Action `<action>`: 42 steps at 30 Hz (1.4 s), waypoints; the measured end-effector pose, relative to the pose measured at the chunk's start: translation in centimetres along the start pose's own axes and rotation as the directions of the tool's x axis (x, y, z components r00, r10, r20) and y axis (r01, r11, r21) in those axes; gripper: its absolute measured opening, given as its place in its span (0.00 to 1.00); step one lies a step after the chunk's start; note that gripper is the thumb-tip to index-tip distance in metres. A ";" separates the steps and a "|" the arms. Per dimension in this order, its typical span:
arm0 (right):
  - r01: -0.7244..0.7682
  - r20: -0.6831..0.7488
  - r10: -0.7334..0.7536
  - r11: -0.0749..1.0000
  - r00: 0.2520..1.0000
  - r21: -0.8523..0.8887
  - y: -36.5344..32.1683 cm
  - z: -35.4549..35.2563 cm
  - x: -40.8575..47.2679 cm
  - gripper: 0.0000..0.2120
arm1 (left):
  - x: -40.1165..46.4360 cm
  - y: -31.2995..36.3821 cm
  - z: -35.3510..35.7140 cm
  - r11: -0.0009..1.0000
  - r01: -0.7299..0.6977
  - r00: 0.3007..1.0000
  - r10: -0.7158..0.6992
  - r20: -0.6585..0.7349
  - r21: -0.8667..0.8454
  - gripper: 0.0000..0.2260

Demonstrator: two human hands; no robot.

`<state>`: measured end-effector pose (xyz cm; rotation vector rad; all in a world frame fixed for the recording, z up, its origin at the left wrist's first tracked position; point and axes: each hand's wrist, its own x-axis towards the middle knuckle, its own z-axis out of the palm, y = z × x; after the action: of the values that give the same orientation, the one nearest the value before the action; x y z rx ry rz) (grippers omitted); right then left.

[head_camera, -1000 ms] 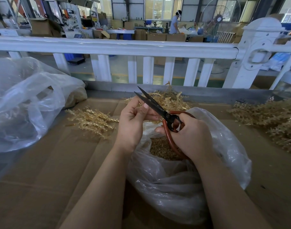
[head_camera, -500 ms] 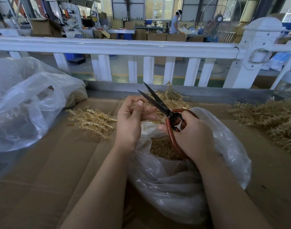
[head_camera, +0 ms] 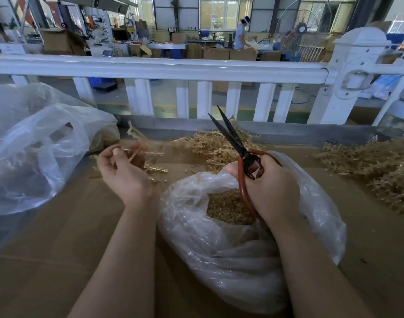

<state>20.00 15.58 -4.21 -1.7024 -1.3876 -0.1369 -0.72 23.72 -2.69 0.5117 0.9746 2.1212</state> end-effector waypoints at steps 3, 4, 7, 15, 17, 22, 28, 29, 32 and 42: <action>-0.023 0.012 0.023 1.000 1.000 0.013 0.0 0.0 0.1 0.31 | 1.1 -0.2 -0.5 0.986 0.018 0.983 0.013 -0.183 0.167 0.05; -0.029 0.019 0.029 0.999 0.999 0.015 0.1 0.0 0.1 0.31 | 1.4 -0.3 -0.7 0.975 0.040 0.978 0.007 -0.211 0.220 0.04; -0.035 0.026 0.035 0.999 0.999 0.009 0.1 0.0 0.1 0.30 | 1.5 -0.4 -0.6 0.948 0.103 0.976 -0.037 -0.215 0.301 0.07; -0.065 0.029 0.066 0.997 0.997 -0.036 0.3 0.1 0.2 0.27 | 0.7 0.0 0.0 0.705 0.095 0.954 0.138 -0.268 0.703 0.15; -0.058 0.041 0.062 0.994 0.997 -0.095 0.4 0.2 0.3 0.23 | 0.4 0.4 0.2 0.640 0.066 0.942 0.213 -0.260 0.765 0.20; -0.088 0.110 0.116 0.968 0.987 -0.237 0.7 0.5 0.8 0.21 | -1.8 -0.7 0.3 0.502 -0.609 0.792 0.349 0.500 0.614 0.17; -0.099 0.094 0.128 0.958 0.987 -0.268 0.7 0.7 0.8 0.13 | -3.1 -3.6 0.3 0.306 -0.845 0.377 -0.242 0.894 0.440 0.31; -0.100 0.093 0.129 0.959 0.987 -0.266 0.7 0.7 0.8 0.13 | -3.0 -3.9 0.4 0.263 -0.854 0.359 -0.326 0.874 0.449 0.31; -0.108 0.098 0.138 0.959 0.986 -0.261 0.6 0.6 0.7 0.14 | -2.8 -4.5 0.5 0.246 -0.856 0.339 -0.399 0.852 0.455 0.25; -0.135 0.090 0.157 0.967 0.983 -0.216 0.4 0.5 0.6 0.16 | -3.1 -3.3 0.5 0.468 -0.742 0.301 -0.407 0.862 0.480 0.25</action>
<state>20.35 16.41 -4.40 -2.0066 -1.3567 -0.1135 3.09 23.07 -5.12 2.2818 1.1322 0.7328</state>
